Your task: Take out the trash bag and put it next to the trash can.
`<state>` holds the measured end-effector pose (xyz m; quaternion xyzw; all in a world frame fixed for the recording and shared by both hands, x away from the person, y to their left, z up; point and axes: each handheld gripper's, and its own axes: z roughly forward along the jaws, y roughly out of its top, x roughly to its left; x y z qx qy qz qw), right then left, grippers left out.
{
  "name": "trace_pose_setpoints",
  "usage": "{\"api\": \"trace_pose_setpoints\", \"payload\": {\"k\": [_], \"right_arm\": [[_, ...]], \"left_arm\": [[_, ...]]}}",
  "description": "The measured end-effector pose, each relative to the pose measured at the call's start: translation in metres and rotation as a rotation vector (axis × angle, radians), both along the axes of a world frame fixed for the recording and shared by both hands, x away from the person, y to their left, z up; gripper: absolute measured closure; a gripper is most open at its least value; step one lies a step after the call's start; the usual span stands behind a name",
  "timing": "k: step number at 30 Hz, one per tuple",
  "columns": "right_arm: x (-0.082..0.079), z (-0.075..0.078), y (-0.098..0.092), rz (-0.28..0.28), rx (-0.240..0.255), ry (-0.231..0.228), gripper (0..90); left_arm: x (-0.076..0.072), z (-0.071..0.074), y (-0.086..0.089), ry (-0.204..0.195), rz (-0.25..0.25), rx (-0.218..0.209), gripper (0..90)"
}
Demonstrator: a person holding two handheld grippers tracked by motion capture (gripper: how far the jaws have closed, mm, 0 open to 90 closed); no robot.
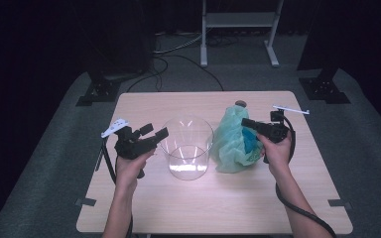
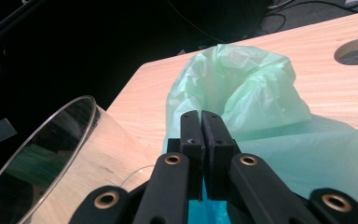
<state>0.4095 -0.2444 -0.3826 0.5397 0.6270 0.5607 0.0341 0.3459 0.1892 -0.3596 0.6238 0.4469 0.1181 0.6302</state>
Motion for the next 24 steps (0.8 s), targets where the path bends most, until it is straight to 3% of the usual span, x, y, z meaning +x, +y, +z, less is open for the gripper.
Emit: {"api": "trace_pose_setpoints", "payload": {"k": [5,12,24], "right_arm": [[-0.003,-0.002,-0.003,0.011,-0.022,-0.013,79.6],[-0.009,0.003,-0.011,0.016,-0.039,-0.056,56.7],[-0.023,0.008,-0.038,-0.011,-0.053,-0.084,45.8]], "left_arm": [[0.000,0.000,-0.001,-0.003,-0.003,0.001,18.4],[0.000,0.000,-0.001,-0.004,-0.005,0.002,18.3],[0.000,0.000,-0.003,-0.003,-0.009,0.007,17.1]]}}
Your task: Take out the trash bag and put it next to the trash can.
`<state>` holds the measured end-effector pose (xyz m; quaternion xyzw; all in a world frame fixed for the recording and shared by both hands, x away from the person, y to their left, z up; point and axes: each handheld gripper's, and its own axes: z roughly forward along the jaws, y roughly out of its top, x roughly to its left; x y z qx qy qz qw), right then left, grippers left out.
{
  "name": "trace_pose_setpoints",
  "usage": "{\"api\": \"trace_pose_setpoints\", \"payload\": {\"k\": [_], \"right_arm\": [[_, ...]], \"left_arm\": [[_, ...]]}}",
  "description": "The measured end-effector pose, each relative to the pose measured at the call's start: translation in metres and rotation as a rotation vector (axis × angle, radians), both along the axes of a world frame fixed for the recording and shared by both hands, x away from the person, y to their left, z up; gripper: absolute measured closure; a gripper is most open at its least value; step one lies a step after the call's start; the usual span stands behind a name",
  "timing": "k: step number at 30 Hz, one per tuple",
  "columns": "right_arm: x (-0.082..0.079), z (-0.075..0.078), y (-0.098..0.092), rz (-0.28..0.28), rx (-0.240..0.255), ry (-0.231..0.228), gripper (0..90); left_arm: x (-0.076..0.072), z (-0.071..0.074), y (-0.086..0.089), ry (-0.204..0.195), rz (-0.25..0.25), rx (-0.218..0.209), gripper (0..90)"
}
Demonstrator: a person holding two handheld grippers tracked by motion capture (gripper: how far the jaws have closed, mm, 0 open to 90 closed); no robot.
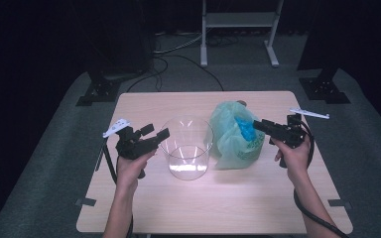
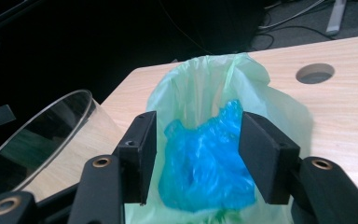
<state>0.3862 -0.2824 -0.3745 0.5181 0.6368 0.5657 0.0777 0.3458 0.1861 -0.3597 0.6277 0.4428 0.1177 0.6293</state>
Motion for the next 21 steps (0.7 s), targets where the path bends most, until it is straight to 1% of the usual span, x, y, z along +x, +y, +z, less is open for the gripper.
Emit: {"api": "trace_pose_setpoints", "payload": {"k": [8,13,18,21], "right_arm": [[-0.009,-0.006,-0.011,0.000,-0.013,0.002,43.1],[-0.014,-0.009,-0.018,0.001,-0.003,0.000,43.0],[-0.017,-0.012,-0.022,0.003,-0.004,0.004,43.0],[-0.019,-0.015,-0.023,0.005,-0.015,0.005,42.9]], "left_arm": [[0.000,0.000,-0.001,-0.001,-0.001,0.001,17.1],[0.000,-0.001,-0.001,0.002,-0.001,0.005,17.1],[0.000,-0.001,-0.002,0.004,-0.001,0.004,17.1],[0.000,-0.001,-0.001,0.004,-0.004,0.007,17.0]]}}
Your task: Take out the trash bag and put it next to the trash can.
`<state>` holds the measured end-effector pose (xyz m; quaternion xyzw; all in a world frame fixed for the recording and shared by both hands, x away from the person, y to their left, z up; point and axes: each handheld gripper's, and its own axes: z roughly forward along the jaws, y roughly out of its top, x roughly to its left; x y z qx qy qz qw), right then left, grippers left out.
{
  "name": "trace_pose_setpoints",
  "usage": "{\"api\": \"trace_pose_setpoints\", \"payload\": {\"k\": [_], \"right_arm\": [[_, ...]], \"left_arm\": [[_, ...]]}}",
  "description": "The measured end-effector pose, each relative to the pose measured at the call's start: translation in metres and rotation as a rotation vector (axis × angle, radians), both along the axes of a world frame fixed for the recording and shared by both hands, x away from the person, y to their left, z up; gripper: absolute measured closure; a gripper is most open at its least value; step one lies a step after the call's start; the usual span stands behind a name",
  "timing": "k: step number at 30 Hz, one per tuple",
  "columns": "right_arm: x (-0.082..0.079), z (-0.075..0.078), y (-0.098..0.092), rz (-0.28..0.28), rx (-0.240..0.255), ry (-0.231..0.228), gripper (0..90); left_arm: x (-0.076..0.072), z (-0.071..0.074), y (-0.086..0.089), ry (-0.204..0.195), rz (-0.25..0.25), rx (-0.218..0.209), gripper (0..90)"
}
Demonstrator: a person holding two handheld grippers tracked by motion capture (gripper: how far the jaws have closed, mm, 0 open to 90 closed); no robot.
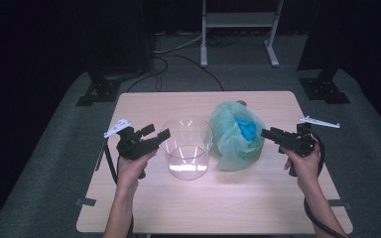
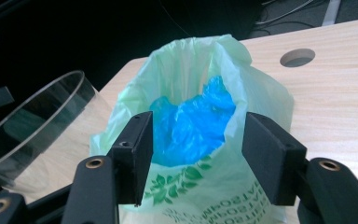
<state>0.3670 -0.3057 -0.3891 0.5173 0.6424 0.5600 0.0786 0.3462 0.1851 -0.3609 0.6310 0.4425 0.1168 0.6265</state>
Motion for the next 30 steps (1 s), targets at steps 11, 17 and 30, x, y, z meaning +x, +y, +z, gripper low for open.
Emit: {"api": "trace_pose_setpoints", "payload": {"k": [11,17,30], "right_arm": [[-0.009,-0.013,-0.009,-0.004,-0.022,0.010,42.1],[-0.014,-0.017,-0.011,-0.002,-0.039,0.004,41.8],[-0.023,-0.030,-0.017,-0.007,-0.045,0.019,41.0]], "left_arm": [[0.000,-0.001,-0.001,0.004,-0.008,0.005,17.0],[0.001,-0.002,-0.002,0.010,-0.008,0.004,17.0],[0.001,-0.002,-0.002,0.011,-0.012,0.011,17.0]]}}
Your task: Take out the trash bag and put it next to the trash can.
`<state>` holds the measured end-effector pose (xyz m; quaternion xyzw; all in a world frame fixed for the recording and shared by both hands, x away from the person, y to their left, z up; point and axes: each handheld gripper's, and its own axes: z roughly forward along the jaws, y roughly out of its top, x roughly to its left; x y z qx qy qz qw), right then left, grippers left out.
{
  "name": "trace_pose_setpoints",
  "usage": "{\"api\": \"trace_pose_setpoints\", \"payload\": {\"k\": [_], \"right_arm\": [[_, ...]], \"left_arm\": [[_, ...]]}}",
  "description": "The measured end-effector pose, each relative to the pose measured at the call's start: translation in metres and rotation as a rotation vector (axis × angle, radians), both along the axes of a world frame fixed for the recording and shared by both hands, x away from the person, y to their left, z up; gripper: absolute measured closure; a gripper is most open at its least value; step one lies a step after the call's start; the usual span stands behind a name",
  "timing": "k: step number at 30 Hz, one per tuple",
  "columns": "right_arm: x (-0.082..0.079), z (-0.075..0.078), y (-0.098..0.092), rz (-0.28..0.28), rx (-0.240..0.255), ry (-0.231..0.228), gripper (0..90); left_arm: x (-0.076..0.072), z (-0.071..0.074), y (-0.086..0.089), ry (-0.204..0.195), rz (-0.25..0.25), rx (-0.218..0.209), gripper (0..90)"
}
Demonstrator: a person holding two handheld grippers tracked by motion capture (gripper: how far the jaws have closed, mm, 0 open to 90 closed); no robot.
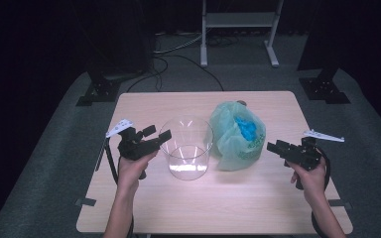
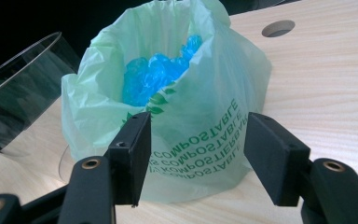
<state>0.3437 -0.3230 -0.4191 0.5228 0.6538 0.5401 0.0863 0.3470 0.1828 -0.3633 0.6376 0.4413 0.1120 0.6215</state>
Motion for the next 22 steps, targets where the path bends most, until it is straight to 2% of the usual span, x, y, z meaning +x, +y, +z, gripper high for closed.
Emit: {"api": "trace_pose_setpoints", "payload": {"k": [17,20,22], "right_arm": [[-0.010,-0.011,-0.008,-0.016,0.003,0.012,40.5],[-0.015,-0.014,-0.009,-0.019,-0.008,0.004,39.9],[-0.022,-0.016,-0.009,-0.041,-0.033,-0.014,39.9]], "left_arm": [[0.000,0.000,0.000,0.001,0.000,-0.002,17.0],[0.000,0.000,0.000,-0.001,-0.001,-0.002,17.0],[-0.001,0.001,0.000,-0.005,0.001,-0.004,17.0]]}}
